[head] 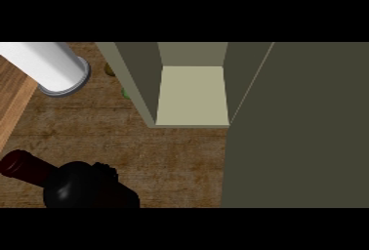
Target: Pick up the wine, place it into the cabinet and close the cabinet
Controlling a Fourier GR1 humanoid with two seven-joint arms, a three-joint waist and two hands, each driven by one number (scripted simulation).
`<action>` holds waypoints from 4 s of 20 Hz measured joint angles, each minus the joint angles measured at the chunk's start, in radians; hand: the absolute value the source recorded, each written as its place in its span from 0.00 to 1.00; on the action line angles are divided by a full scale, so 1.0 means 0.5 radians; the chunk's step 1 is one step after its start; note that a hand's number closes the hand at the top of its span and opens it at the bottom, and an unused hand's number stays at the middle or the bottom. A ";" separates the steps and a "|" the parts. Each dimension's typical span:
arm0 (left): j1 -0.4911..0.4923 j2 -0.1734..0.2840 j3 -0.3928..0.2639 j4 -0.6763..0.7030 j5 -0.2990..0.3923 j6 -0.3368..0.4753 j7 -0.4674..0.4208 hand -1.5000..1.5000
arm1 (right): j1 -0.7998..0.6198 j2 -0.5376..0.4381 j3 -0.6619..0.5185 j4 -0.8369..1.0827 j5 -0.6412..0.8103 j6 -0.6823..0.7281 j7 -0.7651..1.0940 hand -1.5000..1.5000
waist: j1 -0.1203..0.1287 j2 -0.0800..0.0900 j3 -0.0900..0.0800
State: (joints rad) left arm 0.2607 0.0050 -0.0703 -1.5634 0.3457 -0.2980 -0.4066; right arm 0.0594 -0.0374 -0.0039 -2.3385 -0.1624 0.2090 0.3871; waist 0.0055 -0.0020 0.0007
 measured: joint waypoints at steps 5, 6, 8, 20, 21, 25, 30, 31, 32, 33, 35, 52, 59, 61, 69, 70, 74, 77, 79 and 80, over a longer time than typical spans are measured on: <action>-0.112 -0.007 -0.140 -0.200 0.013 0.293 0.131 1.00 | 0.039 0.005 0.010 0.005 0.008 0.021 -0.032 0.00 | -0.009 0.002 0.000; -0.155 -0.007 -0.180 -0.214 0.012 0.362 0.147 1.00 | 0.029 0.005 0.018 -0.017 0.007 0.011 -0.003 0.00 | -0.010 0.002 0.000; -0.235 -0.008 -0.232 -0.258 0.042 0.487 0.232 1.00 | 0.041 0.007 0.008 0.002 0.010 0.016 -0.027 0.00 | -0.013 0.002 -0.001; -0.888 -0.010 -0.313 -0.049 0.007 0.999 0.421 1.00 | 0.024 0.002 -0.020 0.071 -0.012 0.034 -0.068 0.00 | -0.021 0.005 -0.001; -0.943 -0.010 -0.340 0.011 -0.002 1.045 0.399 1.00 | 0.043 0.004 -0.018 0.066 -0.008 0.041 -0.081 0.00 | -0.023 0.004 -0.001; -1.099 -0.010 -0.416 0.184 -0.060 1.170 0.347 1.00 | 0.027 0.004 -0.022 0.086 0.010 0.041 -0.104 0.00 | -0.024 0.005 -0.001; -1.263 -0.010 -0.568 0.418 -0.074 1.356 0.281 1.00 | 0.087 0.010 -0.014 0.068 0.022 0.058 -0.135 0.00 | -0.029 0.005 -0.001; -1.290 -0.010 -0.576 0.458 -0.072 1.381 0.277 1.00 | 0.091 0.013 -0.009 0.057 0.030 0.053 -0.129 0.00 | -0.028 0.005 -0.001; -1.331 -0.010 -0.583 0.518 -0.051 1.405 0.251 1.00 | 0.137 0.025 0.008 0.043 0.041 0.065 -0.159 0.00 | -0.030 0.005 -0.001; -1.355 -0.010 -0.596 0.561 -0.025 1.428 0.227 1.00 | 0.136 0.034 0.024 0.050 0.059 0.062 -0.169 0.00 | -0.030 0.005 -0.001; -1.388 -0.010 -0.630 0.647 0.033 1.459 0.165 1.00 | 0.084 0.015 -0.010 0.039 0.014 0.049 -0.116 0.00 | -0.029 0.005 -0.001; -1.544 -0.010 -0.724 1.325 0.459 1.459 -0.248 1.00 | 0.085 -0.008 -0.042 0.030 -0.038 0.082 -0.088 0.00 | -0.033 0.007 -0.002; -1.652 -0.010 -0.715 1.535 0.727 1.343 -0.408 1.00 | 0.067 -0.001 -0.055 0.069 -0.038 0.078 -0.106 0.00 | -0.041 0.009 -0.002; -1.674 -0.010 -0.725 1.625 0.803 1.276 -0.473 1.00 | 0.048 0.002 -0.051 0.081 -0.027 0.068 -0.103 0.00 | -0.044 0.010 -0.002; -1.895 -0.010 -0.759 1.918 0.982 1.156 -0.545 1.00 | 0.037 0.005 -0.054 0.113 -0.051 0.084 -0.131 0.00 | -0.056 0.013 -0.002; -1.907 -0.010 -0.766 1.942 1.002 1.135 -0.553 1.00 | 0.032 0.005 -0.063 0.104 -0.062 0.073 -0.115 0.00 | -0.056 0.012 -0.003; -2.046 -0.010 -0.771 2.066 1.111 1.124 -0.550 1.00 | 0.020 -0.003 -0.071 0.158 -0.068 0.089 -0.145 0.00 | -0.067 0.016 -0.003; -2.122 -0.010 -0.767 2.169 1.178 1.071 -0.576 1.00 | 0.051 0.011 -0.042 0.128 -0.052 0.086 -0.145 0.00 | -0.075 0.018 -0.003; -2.173 -0.010 -0.757 2.213 1.214 1.047 -0.578 1.00 | 0.075 -0.010 -0.076 0.168 -0.080 0.131 -0.194 0.00 | -0.078 0.019 -0.003; -2.201 -0.010 -0.764 2.230 1.234 1.053 -0.579 1.00 | 0.093 -0.017 -0.085 0.144 -0.106 0.139 -0.184 0.00 | -0.082 0.019 -0.003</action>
State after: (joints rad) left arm -0.8396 0.0001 -0.4521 -0.4483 0.9626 0.2286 -0.6959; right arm 0.1061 -0.0458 -0.0466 -2.2664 -0.2154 0.2784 0.2951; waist -0.0356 0.0077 -0.0006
